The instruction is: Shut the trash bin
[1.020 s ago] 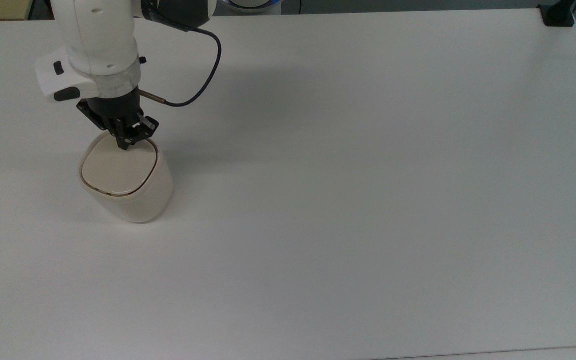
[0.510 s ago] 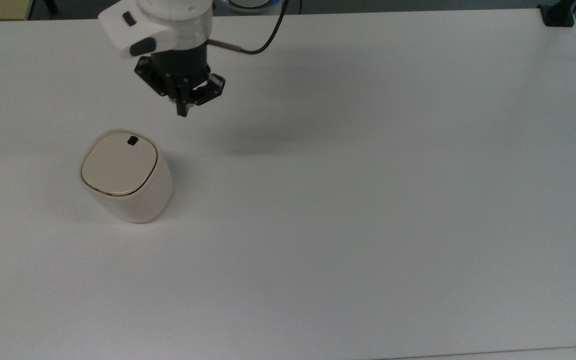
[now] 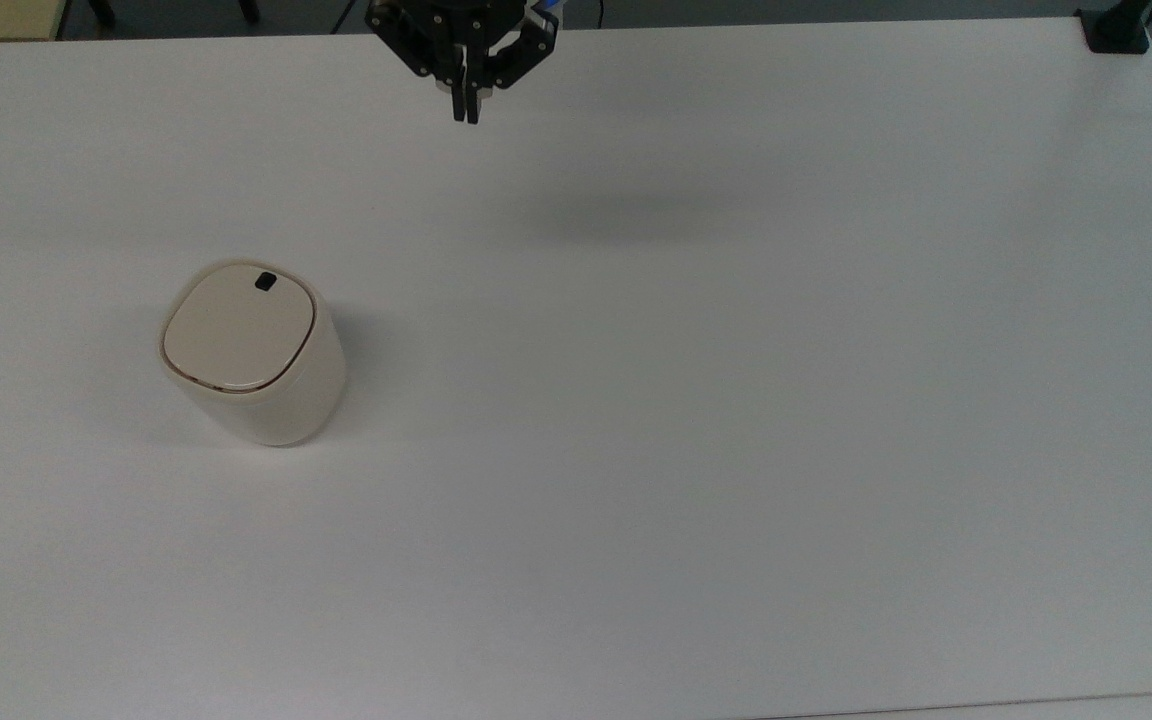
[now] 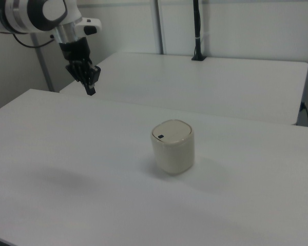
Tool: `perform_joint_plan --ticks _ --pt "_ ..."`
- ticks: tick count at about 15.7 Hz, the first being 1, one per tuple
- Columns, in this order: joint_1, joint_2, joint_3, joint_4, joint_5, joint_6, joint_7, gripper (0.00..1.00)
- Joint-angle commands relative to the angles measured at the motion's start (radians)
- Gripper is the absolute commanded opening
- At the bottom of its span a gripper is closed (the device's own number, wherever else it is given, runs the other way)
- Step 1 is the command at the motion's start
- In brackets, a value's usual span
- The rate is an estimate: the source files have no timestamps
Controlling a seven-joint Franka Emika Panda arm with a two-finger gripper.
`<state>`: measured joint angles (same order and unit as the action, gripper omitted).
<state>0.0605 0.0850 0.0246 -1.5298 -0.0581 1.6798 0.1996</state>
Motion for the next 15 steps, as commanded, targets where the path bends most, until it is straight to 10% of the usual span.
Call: perform_joint_plan --ticks 1,4,15 --pt "0.007 -0.050 -0.015 -0.032 0.053 -0.022 -0.029 0.36" --pt "0.009 -0.047 -0.015 -0.032 0.052 -0.048 -0.029 1.00" --pt "0.012 -0.050 -0.014 -0.036 0.041 -0.057 -0.045 1.00"
